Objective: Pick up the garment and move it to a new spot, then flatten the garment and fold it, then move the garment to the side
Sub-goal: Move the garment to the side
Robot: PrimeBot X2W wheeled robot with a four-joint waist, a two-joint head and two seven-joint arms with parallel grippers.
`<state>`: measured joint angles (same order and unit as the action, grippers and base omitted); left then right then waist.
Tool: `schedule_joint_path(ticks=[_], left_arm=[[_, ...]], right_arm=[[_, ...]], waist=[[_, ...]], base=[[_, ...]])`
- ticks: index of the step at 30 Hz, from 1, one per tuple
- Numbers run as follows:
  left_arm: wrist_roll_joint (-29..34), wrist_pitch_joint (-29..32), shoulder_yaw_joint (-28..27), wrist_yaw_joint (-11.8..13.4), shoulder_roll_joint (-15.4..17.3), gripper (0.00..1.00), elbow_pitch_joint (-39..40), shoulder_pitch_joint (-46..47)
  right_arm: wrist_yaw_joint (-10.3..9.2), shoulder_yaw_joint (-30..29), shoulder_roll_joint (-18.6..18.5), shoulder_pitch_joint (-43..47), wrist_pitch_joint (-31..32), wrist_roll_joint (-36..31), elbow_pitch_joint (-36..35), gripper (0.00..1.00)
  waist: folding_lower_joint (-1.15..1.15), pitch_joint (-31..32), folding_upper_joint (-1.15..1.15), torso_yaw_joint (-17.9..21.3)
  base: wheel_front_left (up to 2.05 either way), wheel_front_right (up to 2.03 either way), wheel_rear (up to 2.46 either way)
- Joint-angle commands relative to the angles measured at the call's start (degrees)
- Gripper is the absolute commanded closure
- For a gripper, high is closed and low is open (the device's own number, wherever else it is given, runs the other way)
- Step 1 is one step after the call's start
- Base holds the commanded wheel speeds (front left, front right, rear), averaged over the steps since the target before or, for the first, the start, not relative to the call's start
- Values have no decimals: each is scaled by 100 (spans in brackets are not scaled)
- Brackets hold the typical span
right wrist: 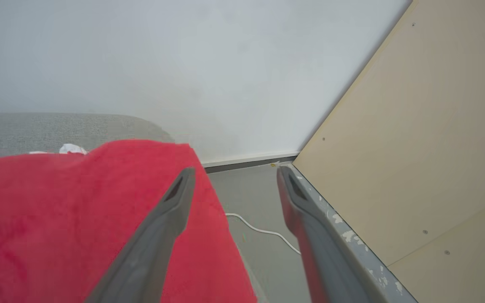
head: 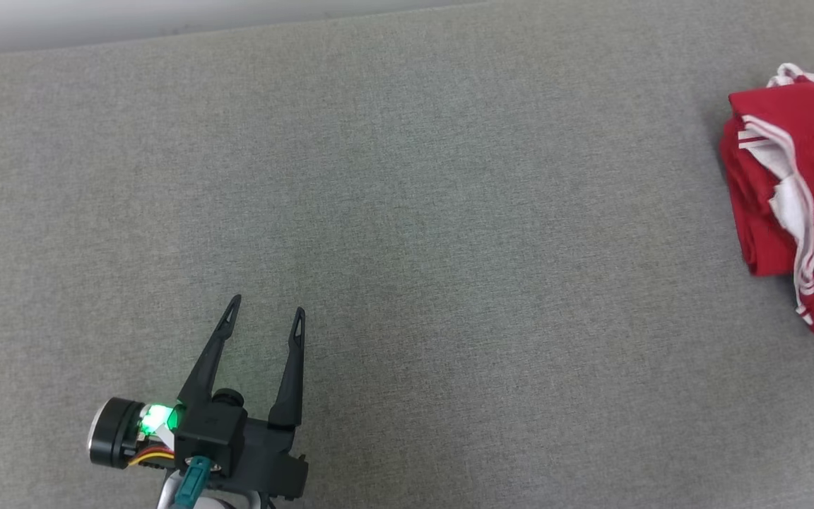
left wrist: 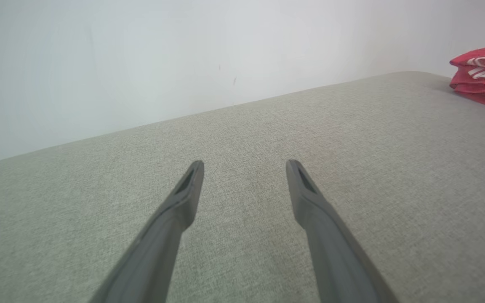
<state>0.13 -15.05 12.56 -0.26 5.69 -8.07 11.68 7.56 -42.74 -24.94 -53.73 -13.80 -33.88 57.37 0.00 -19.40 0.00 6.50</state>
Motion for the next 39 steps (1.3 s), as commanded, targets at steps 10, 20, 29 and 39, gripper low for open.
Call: schedule_joint_path(ticks=[10,20,29,39], left_arm=[[-123,-17,-164,128,0,0,-16,-152],[-204,-17,-464,170,-80,0,-73,-451],[-266,-17,-747,179,-156,0,-235,-769],[-307,-17,-1027,137,-217,0,-425,-1161]], right_arm=[[-18,1504,845,341,-137,1187,-728,0],[-18,3182,1542,2153,-139,3000,-2432,0],[-17,3752,2041,3258,-140,3325,-3014,0],[-17,3965,2195,4070,-140,3433,-3170,0]], waist=[[0,215,0,121],[0,581,0,9],[0,962,0,-156],[0,1415,0,-311]], base=[[0,0,0],[0,0,0],[0,0,0],[0,0,0]])
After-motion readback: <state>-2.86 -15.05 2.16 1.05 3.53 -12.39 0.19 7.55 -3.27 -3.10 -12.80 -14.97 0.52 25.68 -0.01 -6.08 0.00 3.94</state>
